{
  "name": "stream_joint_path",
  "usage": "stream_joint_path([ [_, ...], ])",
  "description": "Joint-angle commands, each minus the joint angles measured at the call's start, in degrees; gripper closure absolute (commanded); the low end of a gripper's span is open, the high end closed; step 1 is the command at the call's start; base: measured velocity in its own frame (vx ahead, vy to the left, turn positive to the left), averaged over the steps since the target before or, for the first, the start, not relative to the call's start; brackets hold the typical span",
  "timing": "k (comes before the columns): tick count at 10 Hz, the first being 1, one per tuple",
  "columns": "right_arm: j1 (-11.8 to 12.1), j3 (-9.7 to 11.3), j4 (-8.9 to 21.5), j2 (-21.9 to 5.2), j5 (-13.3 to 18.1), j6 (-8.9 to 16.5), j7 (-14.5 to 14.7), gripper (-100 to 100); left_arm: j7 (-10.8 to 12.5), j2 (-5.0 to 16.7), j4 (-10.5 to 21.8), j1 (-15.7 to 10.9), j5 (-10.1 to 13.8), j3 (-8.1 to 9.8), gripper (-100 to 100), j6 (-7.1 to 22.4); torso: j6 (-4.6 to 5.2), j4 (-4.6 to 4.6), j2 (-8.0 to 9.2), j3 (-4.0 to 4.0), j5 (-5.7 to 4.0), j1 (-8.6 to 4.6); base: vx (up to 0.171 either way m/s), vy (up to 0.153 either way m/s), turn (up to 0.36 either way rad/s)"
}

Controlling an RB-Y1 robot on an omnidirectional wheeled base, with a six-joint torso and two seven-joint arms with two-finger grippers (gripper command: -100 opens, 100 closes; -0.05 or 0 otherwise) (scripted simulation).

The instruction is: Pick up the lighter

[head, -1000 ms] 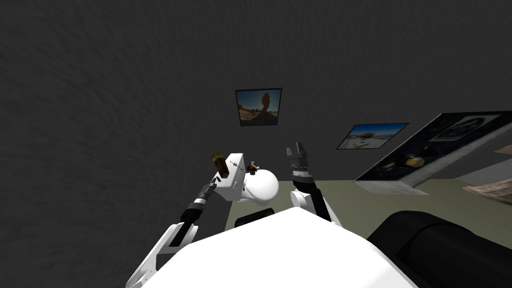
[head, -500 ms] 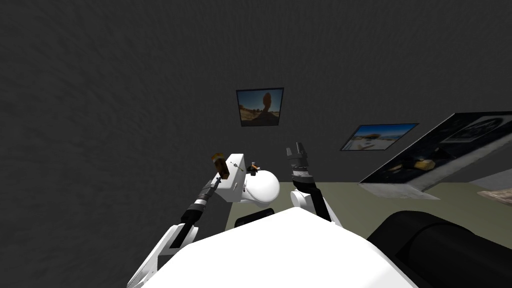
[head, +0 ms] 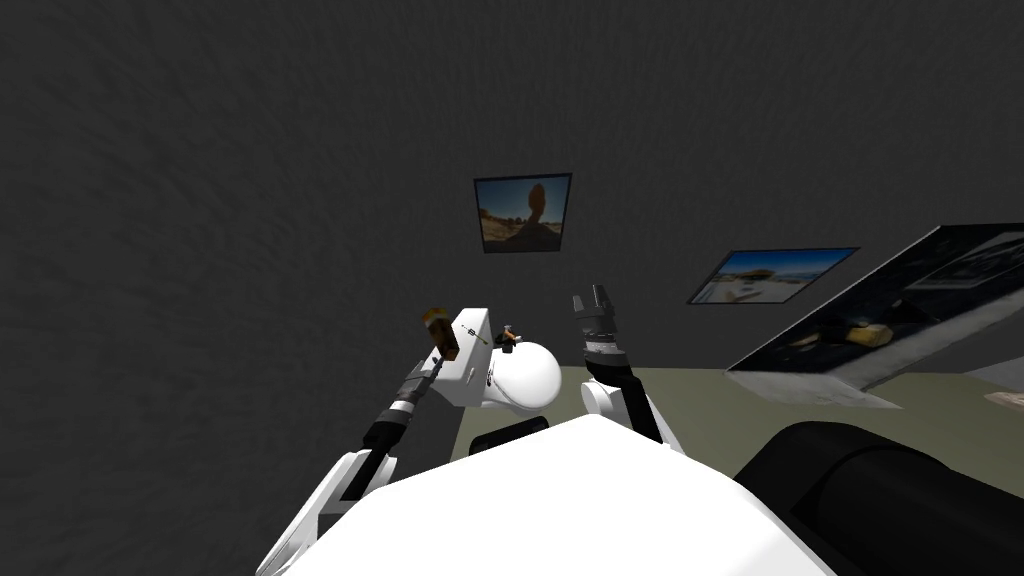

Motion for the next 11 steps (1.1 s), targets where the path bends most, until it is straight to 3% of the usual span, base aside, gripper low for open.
stream_joint_path([
  [1,0.0,0.0,0.0,0.0,0.0,0.0,0.0,0,-1.7,-0.4,0.4,0.0,-0.9,0.21,-100,-0.6,0.00,0.00,0.00,0.00,0.00,0.00,0.033,-0.008,0.029],
  [2,0.0,0.0,0.0,0.0,0.0,0.0,0.0,0,-1.0,-0.3,0.3,0.0,-0.6,0.14,-100,-0.4,0.00,0.00,-0.01,0.00,0.00,0.00,0.015,-0.004,0.006],
  [3,0.0,0.0,0.0,0.0,0.0,0.0,0.0,0,-1.3,-0.3,0.3,0.1,-0.6,0.16,0,-0.5,0.01,0.01,0.04,0.02,0.00,0.02,0.000,0.000,0.000],
  [4,0.0,0.0,0.0,0.0,0.0,0.0,0.0,0,-2.6,0.6,3.1,-2.8,1.5,-0.31,-100,-1.4,0.00,0.02,0.09,0.05,0.00,0.03,-0.055,-0.003,-0.072],
  [6,0.0,0.0,0.0,0.0,0.0,0.0,0.0,0,-2.6,0.6,5.6,-4.0,1.5,-0.31,-100,-1.4,0.01,0.07,0.35,0.20,0.00,0.02,-0.062,-0.007,-0.023],
  [7,0.0,0.0,0.0,0.0,0.0,0.0,0.0,0,-3.9,1.4,7.7,-6.7,3.6,-0.78,-100,-2.2,0.00,0.07,0.30,0.17,0.00,0.01,-0.061,-0.022,-0.070],
  [9,0.0,0.0,0.0,0.0,0.0,0.0,0.0,0,-3.9,1.4,10.8,-8.0,3.6,-0.78,-100,-2.2,0.01,0.08,0.34,0.20,-0.01,-0.02,-0.053,-0.008,-0.020],
  [10,0.0,0.0,0.0,0.0,0.0,0.0,0.0,0,-5.1,2.3,12.6,-10.5,5.8,-1.24,-100,-3.1,-0.01,0.06,0.28,0.17,0.00,0.03,-0.073,-0.009,-0.067],
  [11,0.0,0.0,0.0,0.0,0.0,0.0,0.0,0,-5.1,2.3,14.7,-12.0,5.8,-1.24,-100,-3.1,0.02,0.08,0.35,0.20,0.00,0.01,-0.074,-0.009,-0.048],
])
